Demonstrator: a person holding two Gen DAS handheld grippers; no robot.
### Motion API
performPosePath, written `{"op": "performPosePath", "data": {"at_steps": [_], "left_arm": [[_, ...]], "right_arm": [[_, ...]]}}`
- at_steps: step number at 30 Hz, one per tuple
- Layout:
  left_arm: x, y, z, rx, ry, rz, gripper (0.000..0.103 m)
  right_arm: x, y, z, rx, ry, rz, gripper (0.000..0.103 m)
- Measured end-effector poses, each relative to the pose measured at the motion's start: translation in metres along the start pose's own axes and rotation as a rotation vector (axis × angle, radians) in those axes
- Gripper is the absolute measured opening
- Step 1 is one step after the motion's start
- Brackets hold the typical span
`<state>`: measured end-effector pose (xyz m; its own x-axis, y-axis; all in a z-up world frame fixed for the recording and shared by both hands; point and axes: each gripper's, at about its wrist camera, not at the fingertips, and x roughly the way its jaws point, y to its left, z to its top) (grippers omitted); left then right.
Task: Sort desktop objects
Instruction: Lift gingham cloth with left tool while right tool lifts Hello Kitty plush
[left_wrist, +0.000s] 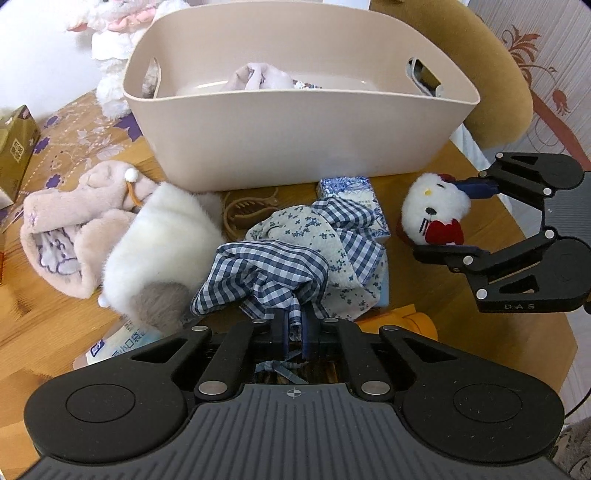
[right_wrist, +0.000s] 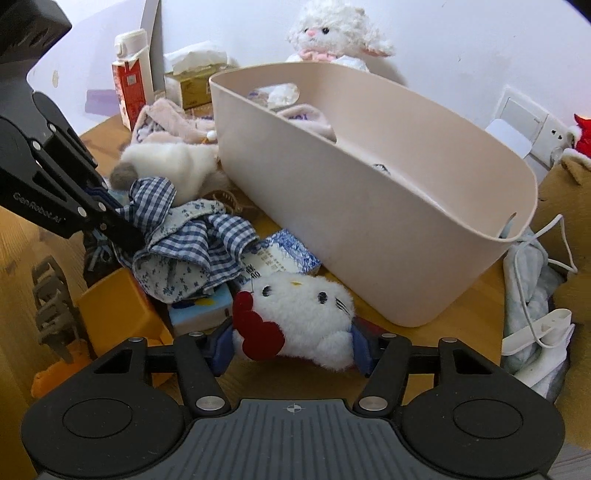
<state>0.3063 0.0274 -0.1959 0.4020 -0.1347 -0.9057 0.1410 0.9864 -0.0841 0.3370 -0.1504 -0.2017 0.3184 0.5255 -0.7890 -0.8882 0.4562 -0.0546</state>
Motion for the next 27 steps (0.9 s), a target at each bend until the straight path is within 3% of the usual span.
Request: {"op": "performPosePath", "data": {"at_steps": [21, 27], "left_arm": [[-0.044, 0.002, -0.010, 0.014, -0.086, 0.015, 0.005], [-0.064, 0.007, -0.009, -0.024, -0.127, 0.022, 0.005]], "right_arm": [[-0.044, 0.016, 0.001, -0.035, -0.090, -0.013, 0.059], [-0.058, 0.012, 0.007, -0.040, -0.128, -0.031, 0.059]]}}
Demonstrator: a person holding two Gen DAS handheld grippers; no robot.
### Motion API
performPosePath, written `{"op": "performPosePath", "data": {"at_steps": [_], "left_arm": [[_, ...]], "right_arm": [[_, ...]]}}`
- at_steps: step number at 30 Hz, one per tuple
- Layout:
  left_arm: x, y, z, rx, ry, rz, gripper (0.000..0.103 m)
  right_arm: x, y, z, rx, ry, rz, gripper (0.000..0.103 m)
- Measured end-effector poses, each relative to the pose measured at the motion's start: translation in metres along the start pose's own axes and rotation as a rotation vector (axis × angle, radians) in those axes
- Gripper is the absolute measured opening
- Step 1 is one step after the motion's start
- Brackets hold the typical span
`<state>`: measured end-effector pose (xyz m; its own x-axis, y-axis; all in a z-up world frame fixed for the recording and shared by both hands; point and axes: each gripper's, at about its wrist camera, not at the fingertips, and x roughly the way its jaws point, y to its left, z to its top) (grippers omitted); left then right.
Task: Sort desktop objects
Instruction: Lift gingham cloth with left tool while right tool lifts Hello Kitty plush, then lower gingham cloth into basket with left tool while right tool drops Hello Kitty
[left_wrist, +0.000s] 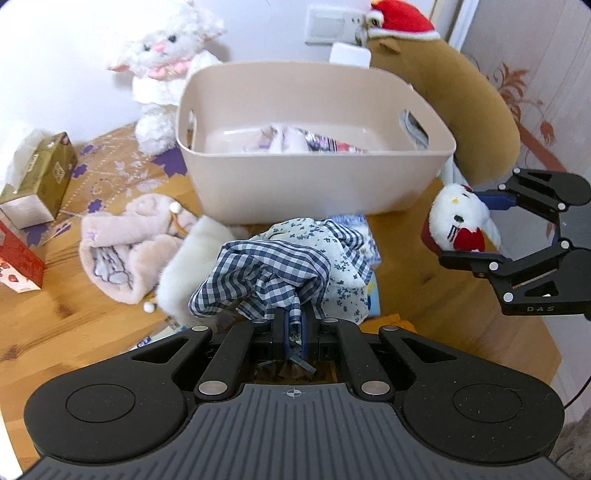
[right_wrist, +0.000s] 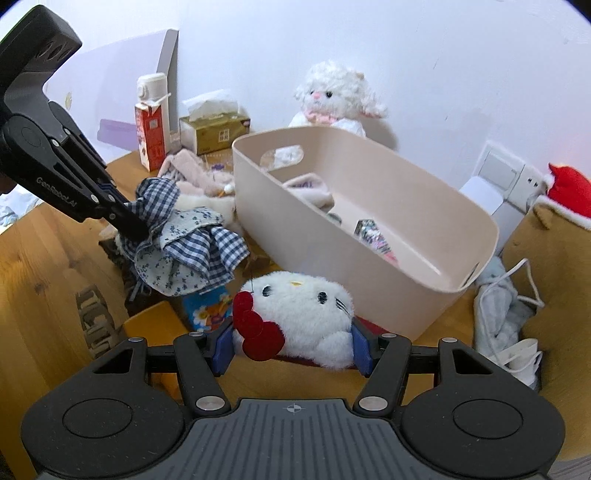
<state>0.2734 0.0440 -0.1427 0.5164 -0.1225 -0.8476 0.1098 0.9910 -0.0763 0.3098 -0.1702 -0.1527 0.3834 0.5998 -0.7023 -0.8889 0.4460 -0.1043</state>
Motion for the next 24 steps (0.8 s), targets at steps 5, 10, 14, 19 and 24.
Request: {"op": "performPosePath", "data": {"at_steps": [5, 10, 14, 19, 24], "left_arm": [[-0.016, 0.003, 0.004, -0.019, -0.038, -0.006, 0.005], [-0.029, 0.008, 0.013, -0.024, -0.074, 0.007, 0.005], [-0.037, 0.011, 0.025, -0.007, -0.104, 0.017, 0.005], [-0.049, 0.015, 0.044, 0.001, -0.158, 0.019, 0.005], [-0.053, 0.021, 0.066, -0.016, -0.202, 0.025, 0.005]], "right_arm": [[-0.006, -0.007, 0.007, 0.007, -0.032, -0.022, 0.059], [-0.008, -0.015, 0.012, 0.019, -0.051, -0.041, 0.059], [-0.014, -0.020, 0.016, 0.018, -0.075, -0.059, 0.059], [-0.023, -0.027, 0.025, 0.012, -0.108, -0.090, 0.059], [-0.025, -0.037, 0.034, 0.019, -0.123, -0.117, 0.059]]}}
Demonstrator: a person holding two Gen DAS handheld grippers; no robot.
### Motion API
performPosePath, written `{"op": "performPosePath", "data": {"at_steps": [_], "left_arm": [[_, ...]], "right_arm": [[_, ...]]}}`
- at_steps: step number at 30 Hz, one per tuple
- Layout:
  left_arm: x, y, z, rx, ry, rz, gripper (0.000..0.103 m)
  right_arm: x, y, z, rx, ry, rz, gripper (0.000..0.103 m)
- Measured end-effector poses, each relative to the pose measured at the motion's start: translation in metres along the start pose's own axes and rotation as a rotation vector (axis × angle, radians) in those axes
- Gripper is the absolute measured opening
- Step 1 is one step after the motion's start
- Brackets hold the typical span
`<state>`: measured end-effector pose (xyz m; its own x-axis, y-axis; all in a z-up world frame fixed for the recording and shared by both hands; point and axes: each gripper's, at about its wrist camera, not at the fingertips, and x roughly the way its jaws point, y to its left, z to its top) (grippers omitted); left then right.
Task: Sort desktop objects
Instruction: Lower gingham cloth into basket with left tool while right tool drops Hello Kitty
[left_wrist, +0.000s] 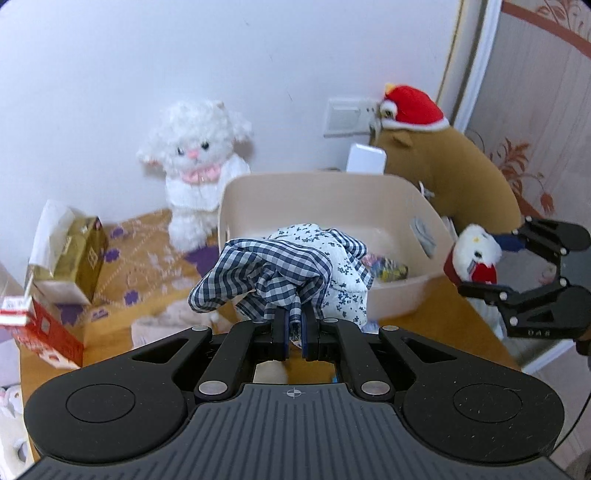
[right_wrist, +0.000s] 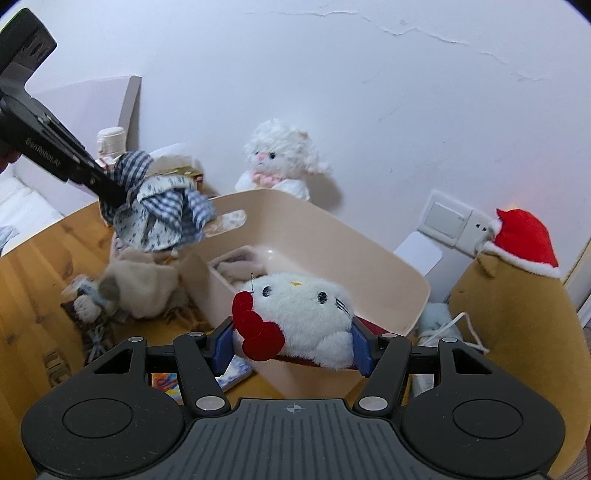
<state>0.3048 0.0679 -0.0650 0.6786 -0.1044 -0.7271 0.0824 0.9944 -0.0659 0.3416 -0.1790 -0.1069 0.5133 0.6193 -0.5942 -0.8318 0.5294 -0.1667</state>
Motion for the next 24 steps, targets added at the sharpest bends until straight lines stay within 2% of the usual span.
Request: {"op": "performPosePath", "data": {"at_steps": [10, 15, 20, 24], "left_arm": [[0.025, -0.006, 0.034, 0.016, -0.021, -0.009, 0.005], [0.058, -0.009, 0.040, -0.017, 0.038, -0.037, 0.005], [0.090, -0.012, 0.042, -0.026, 0.085, -0.007, 0.005], [0.111, -0.004, 0.041, -0.100, 0.131, 0.003, 0.005]], "right_arm": [[0.015, -0.021, 0.024, -0.003, -0.017, -0.032, 0.059], [0.033, -0.028, 0.031, 0.018, -0.005, -0.025, 0.059], [0.058, -0.029, 0.033, 0.016, 0.034, -0.025, 0.059], [0.074, -0.028, 0.033, -0.005, 0.063, -0.025, 0.059]]}}
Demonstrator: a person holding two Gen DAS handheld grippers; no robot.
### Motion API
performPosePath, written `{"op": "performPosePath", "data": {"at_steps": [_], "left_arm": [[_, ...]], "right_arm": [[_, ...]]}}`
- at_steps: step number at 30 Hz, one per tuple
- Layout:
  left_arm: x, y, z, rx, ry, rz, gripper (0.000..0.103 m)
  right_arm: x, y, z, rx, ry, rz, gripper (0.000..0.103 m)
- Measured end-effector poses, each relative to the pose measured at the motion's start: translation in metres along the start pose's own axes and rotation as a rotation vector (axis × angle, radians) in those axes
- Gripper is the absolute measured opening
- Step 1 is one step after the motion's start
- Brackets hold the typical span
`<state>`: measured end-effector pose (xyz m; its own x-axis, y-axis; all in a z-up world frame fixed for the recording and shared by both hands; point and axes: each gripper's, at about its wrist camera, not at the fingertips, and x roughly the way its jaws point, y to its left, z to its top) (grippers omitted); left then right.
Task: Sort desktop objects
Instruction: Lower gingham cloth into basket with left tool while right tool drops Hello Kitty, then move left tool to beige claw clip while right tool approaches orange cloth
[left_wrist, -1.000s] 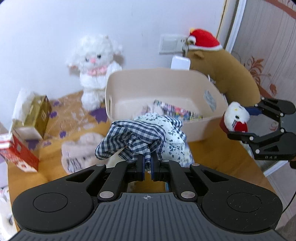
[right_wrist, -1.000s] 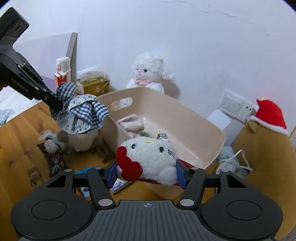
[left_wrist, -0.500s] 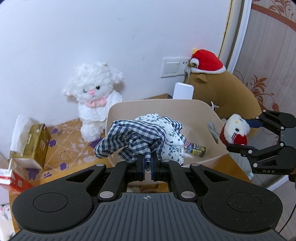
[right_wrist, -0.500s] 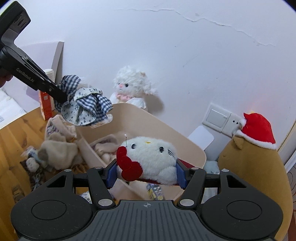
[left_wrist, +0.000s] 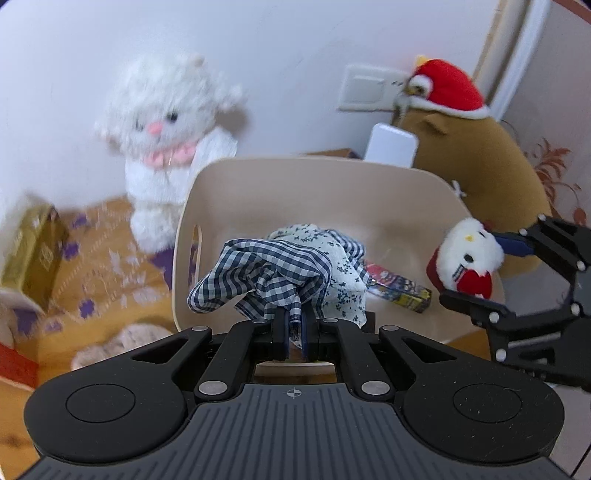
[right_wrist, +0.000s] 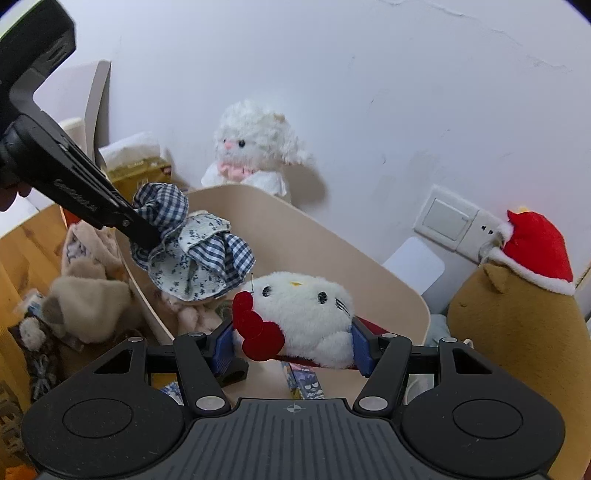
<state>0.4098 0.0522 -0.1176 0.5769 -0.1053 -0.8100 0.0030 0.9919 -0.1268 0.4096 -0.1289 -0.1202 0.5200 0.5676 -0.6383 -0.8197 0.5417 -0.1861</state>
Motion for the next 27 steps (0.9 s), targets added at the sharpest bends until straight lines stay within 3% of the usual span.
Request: {"op": "performPosePath", "data": {"at_steps": [3, 7, 8, 9, 10, 11, 12, 15, 17, 20, 23, 27], "left_arm": [[0.012, 0.007, 0.002, -0.067, 0.029, -0.026, 0.005], [0.016, 0.008, 0.004, -0.081, 0.046, 0.001, 0.006], [0.016, 0.009, 0.004, -0.085, 0.054, 0.002, 0.012], [0.017, 0.009, 0.004, -0.090, 0.066, 0.004, 0.031], [0.017, 0.009, 0.004, -0.091, 0.074, 0.009, 0.044], [0.015, 0.009, 0.003, -0.088, 0.073, 0.030, 0.065], [0.013, 0.009, 0.002, -0.080, 0.058, 0.052, 0.072], [0.006, 0.006, -0.001, -0.026, 0.031, 0.088, 0.074], [0.001, 0.006, -0.003, 0.001, 0.027, 0.080, 0.074], [-0.006, 0.005, -0.007, 0.022, 0.019, 0.086, 0.077], [-0.014, 0.007, -0.014, 0.026, 0.015, 0.096, 0.078], [-0.022, 0.014, -0.026, 0.013, 0.019, 0.103, 0.078]], "right_arm": [[0.010, 0.001, 0.000, -0.018, 0.027, 0.002, 0.060], [0.023, -0.001, -0.002, -0.020, 0.053, -0.008, 0.060], [0.025, -0.002, -0.003, -0.019, 0.053, -0.010, 0.060], [0.027, -0.003, -0.003, -0.015, 0.056, -0.010, 0.060], [0.029, -0.004, -0.004, -0.009, 0.062, -0.009, 0.061], [0.030, -0.004, -0.005, -0.005, 0.068, -0.005, 0.061], [0.030, -0.004, -0.006, -0.004, 0.072, -0.004, 0.064], [0.029, -0.005, -0.007, -0.006, 0.068, -0.017, 0.072], [0.025, -0.006, -0.006, 0.007, 0.056, -0.026, 0.087], [0.016, -0.009, -0.004, 0.031, 0.032, -0.036, 0.096], [0.008, -0.008, -0.002, 0.034, 0.019, -0.046, 0.103], [-0.006, -0.005, -0.001, 0.052, 0.006, -0.056, 0.103]]}}
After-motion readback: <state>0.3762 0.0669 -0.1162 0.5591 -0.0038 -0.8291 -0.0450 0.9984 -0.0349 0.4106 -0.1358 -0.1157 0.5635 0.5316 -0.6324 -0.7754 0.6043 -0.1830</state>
